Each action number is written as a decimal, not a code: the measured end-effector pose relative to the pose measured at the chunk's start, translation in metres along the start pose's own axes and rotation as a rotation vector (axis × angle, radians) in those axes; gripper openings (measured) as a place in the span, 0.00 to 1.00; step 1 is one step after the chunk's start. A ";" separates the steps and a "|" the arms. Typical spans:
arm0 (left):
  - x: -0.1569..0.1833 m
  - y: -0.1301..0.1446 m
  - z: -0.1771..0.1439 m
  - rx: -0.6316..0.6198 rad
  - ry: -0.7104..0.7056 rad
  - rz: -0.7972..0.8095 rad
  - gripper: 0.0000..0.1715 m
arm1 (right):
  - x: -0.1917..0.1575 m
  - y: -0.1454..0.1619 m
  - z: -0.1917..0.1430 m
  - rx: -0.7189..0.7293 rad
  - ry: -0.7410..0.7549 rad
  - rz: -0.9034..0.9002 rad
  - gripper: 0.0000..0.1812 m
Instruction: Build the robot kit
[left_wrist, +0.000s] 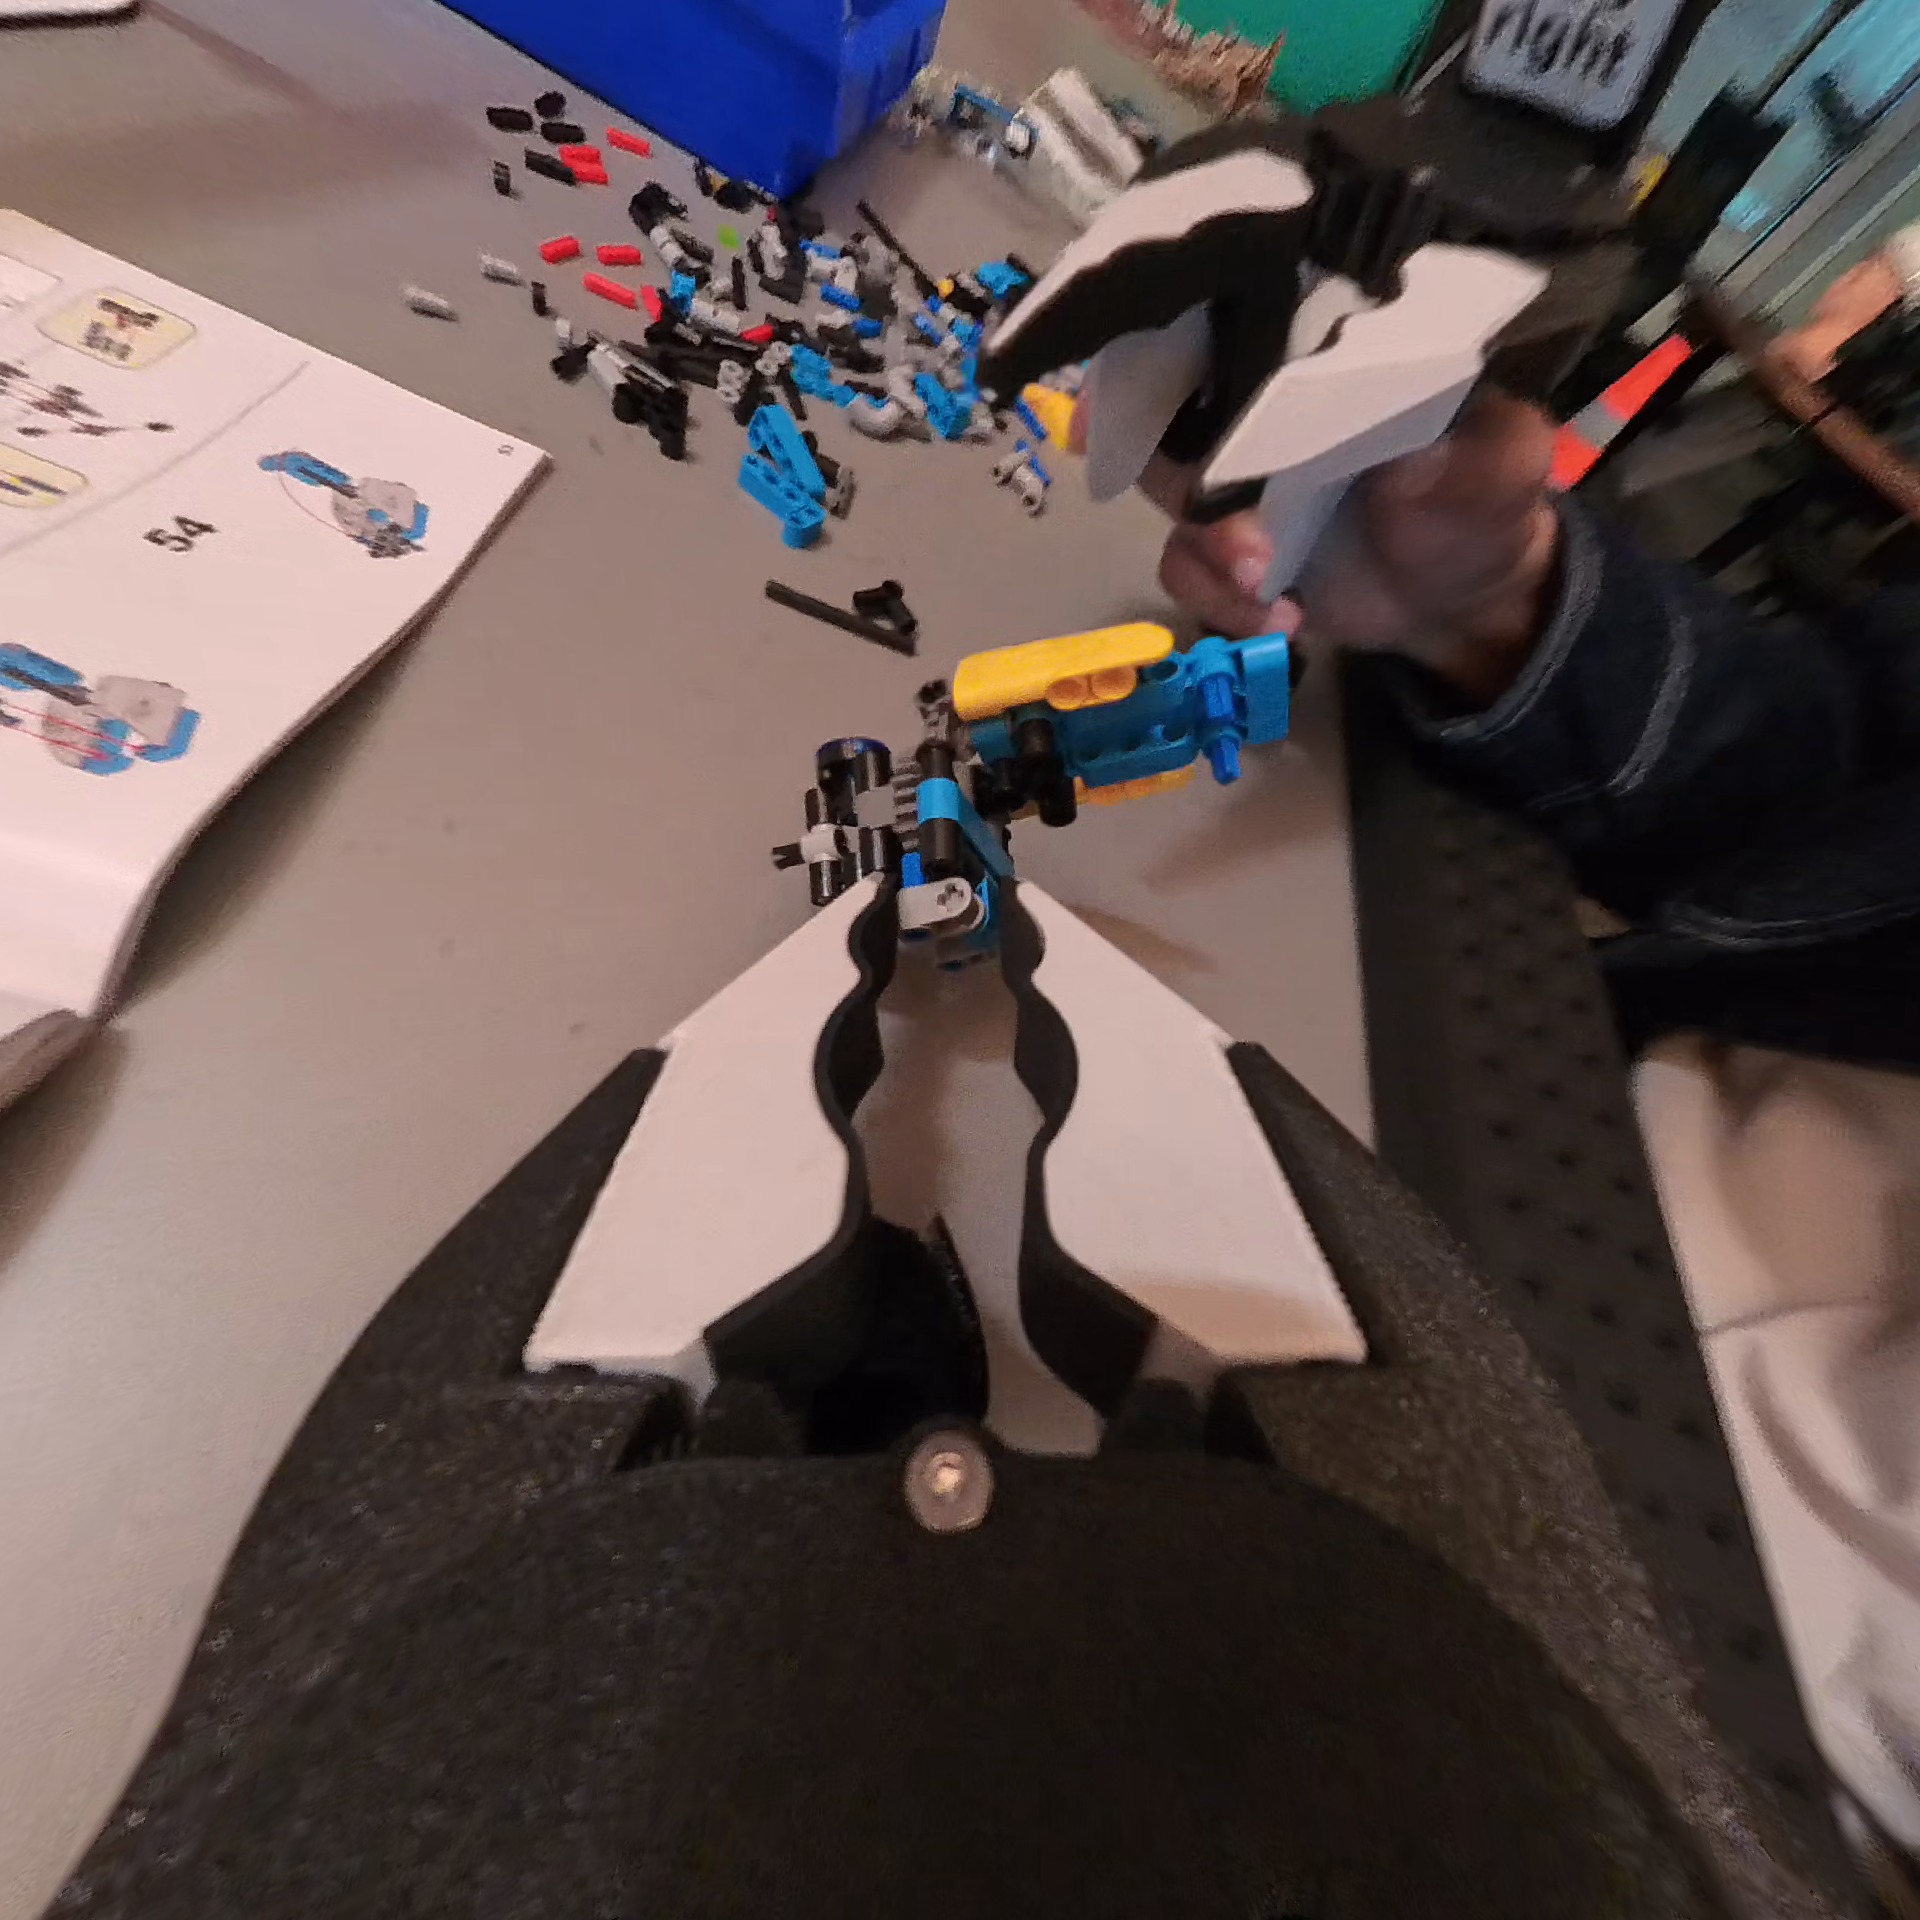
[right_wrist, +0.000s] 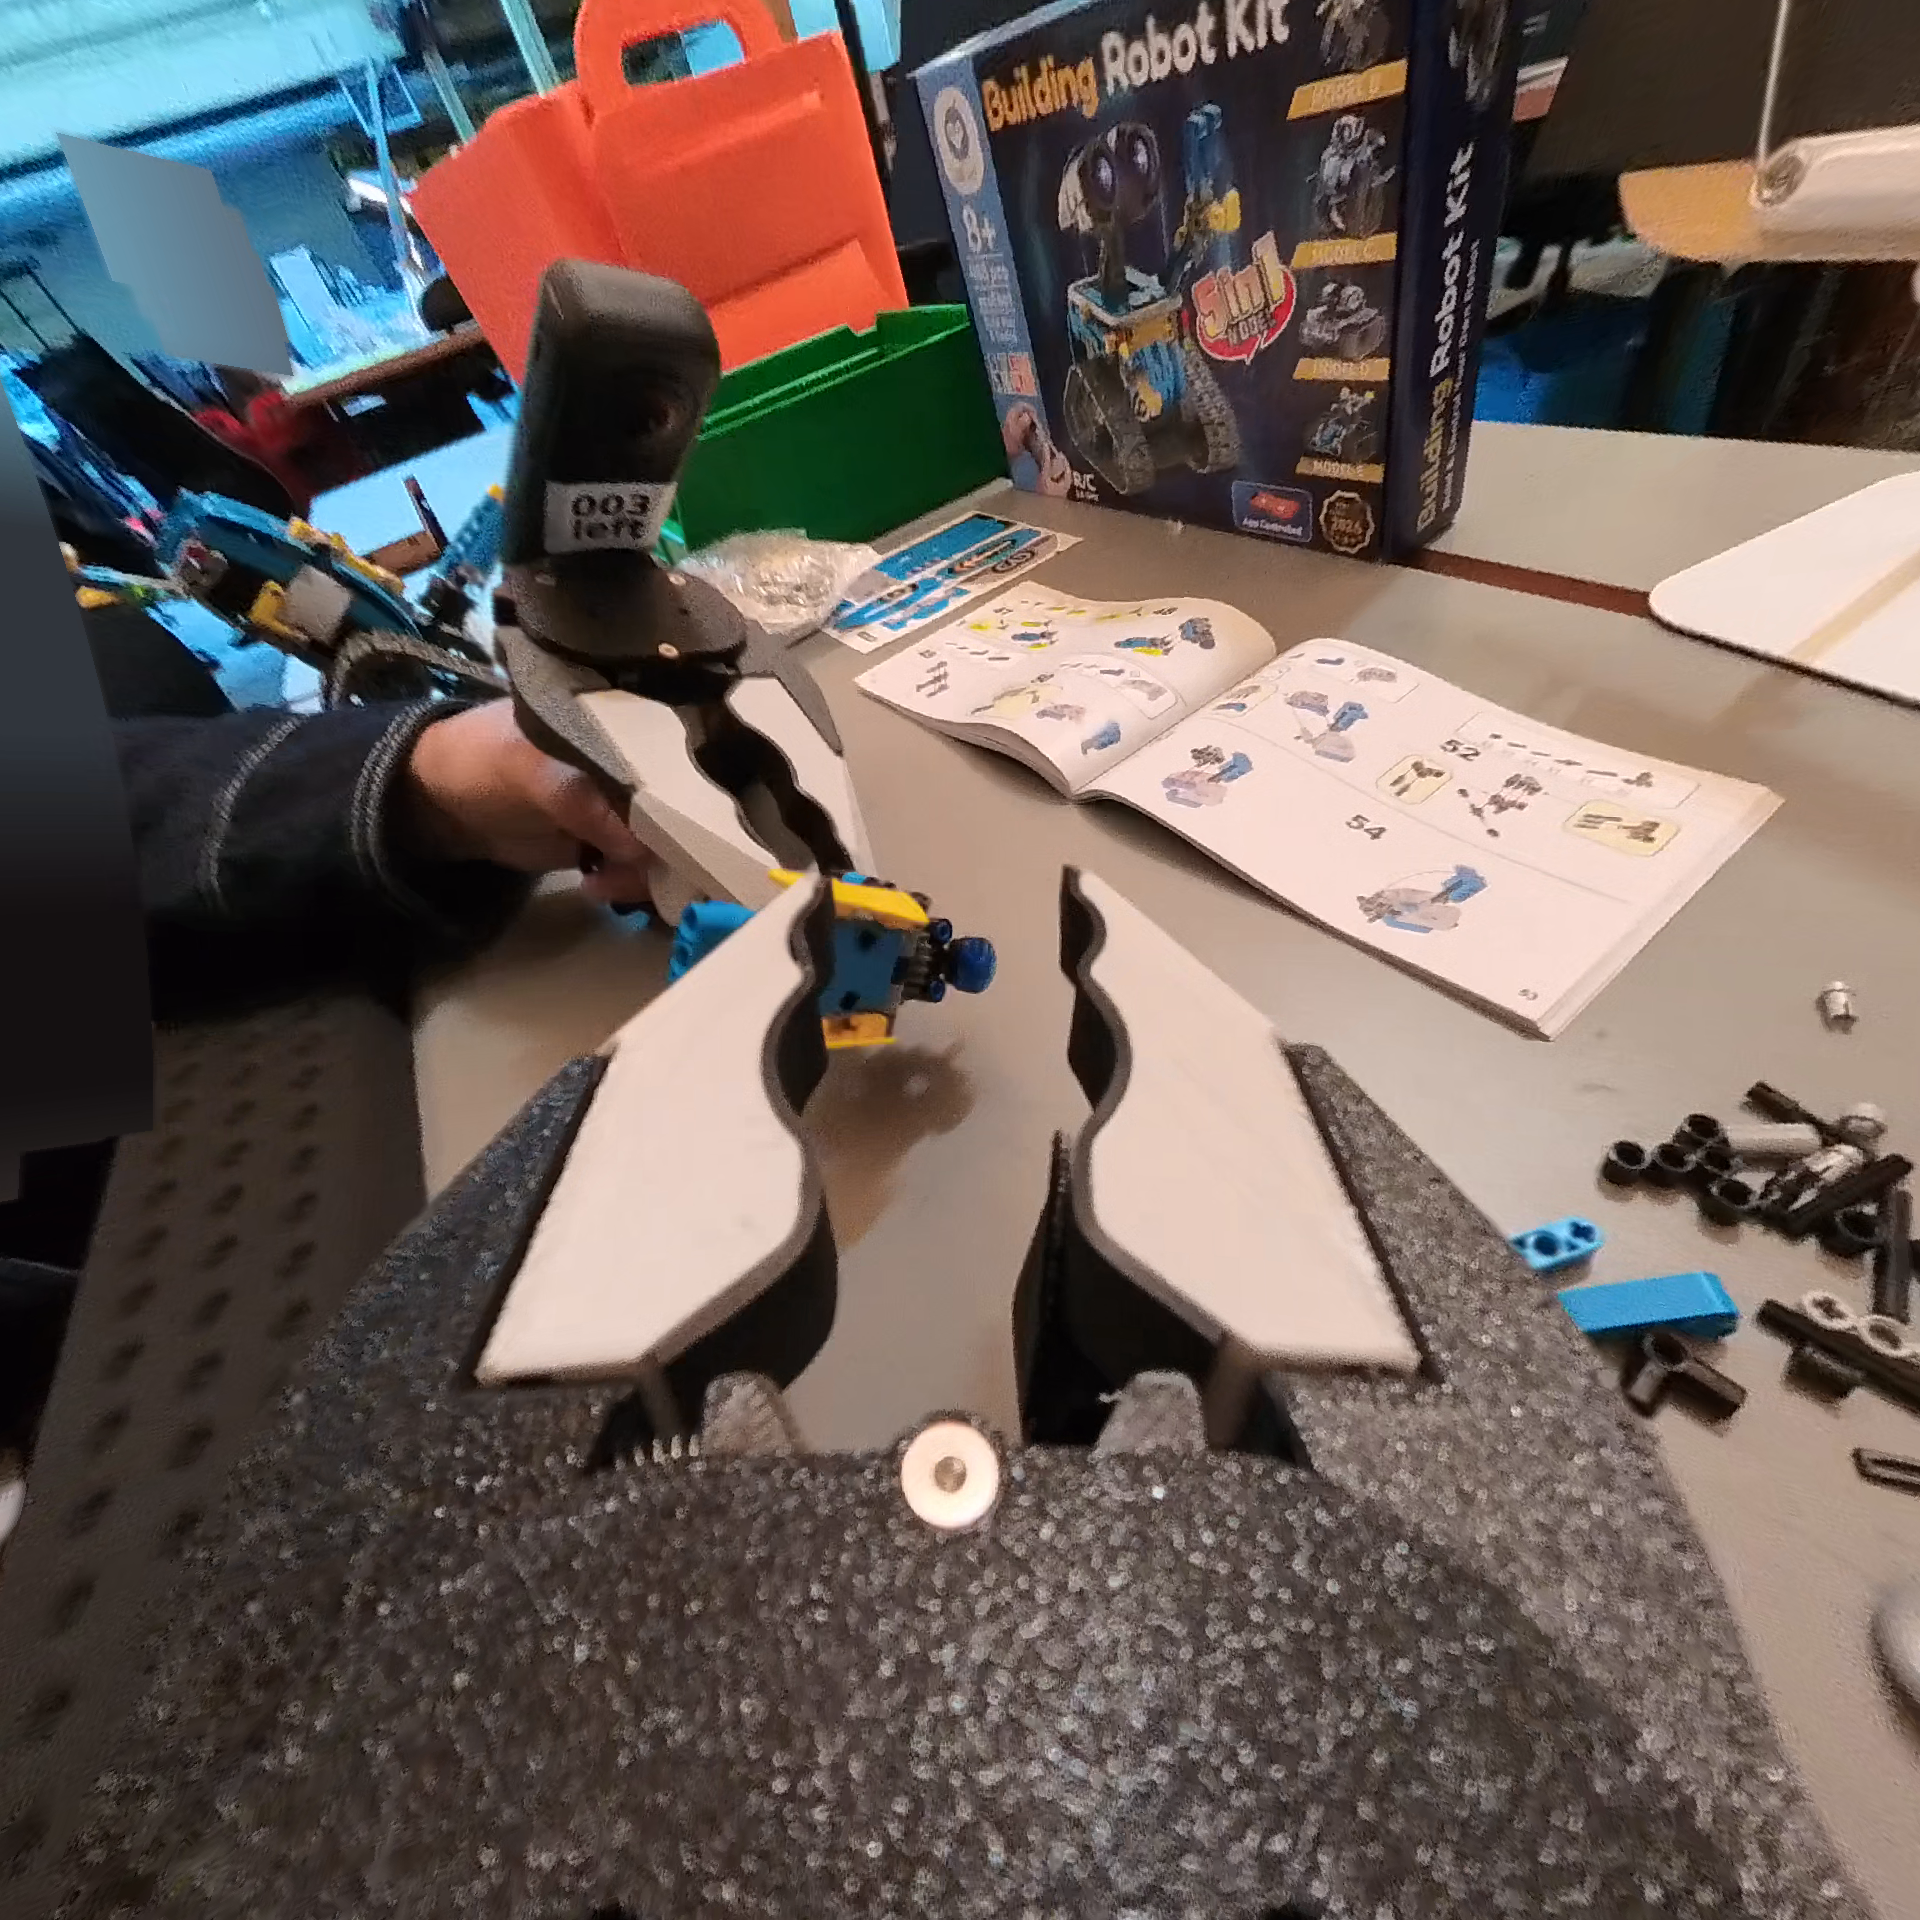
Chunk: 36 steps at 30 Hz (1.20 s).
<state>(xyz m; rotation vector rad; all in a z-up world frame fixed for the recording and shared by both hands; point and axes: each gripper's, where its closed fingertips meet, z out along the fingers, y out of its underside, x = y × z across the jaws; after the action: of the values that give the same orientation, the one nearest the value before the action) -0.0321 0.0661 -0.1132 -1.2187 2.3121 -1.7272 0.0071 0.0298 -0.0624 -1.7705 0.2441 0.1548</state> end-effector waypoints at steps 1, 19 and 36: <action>0.003 -0.004 -0.001 0.029 0.036 -0.042 0.11 | 0.001 0.000 0.000 0.002 -0.004 0.029 0.24; 0.010 -0.031 -0.015 0.222 0.247 -0.309 0.11 | -0.028 0.026 0.027 -0.123 0.059 -0.253 0.16; 0.015 -0.043 -0.025 0.311 0.410 -0.452 0.11 | -0.029 0.007 0.018 -0.030 0.071 -0.241 0.11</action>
<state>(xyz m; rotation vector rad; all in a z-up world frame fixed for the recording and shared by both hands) -0.0291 0.0740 -0.0623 -1.5212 1.9124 -2.5869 -0.0220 0.0485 -0.0660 -1.8215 0.0777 -0.0779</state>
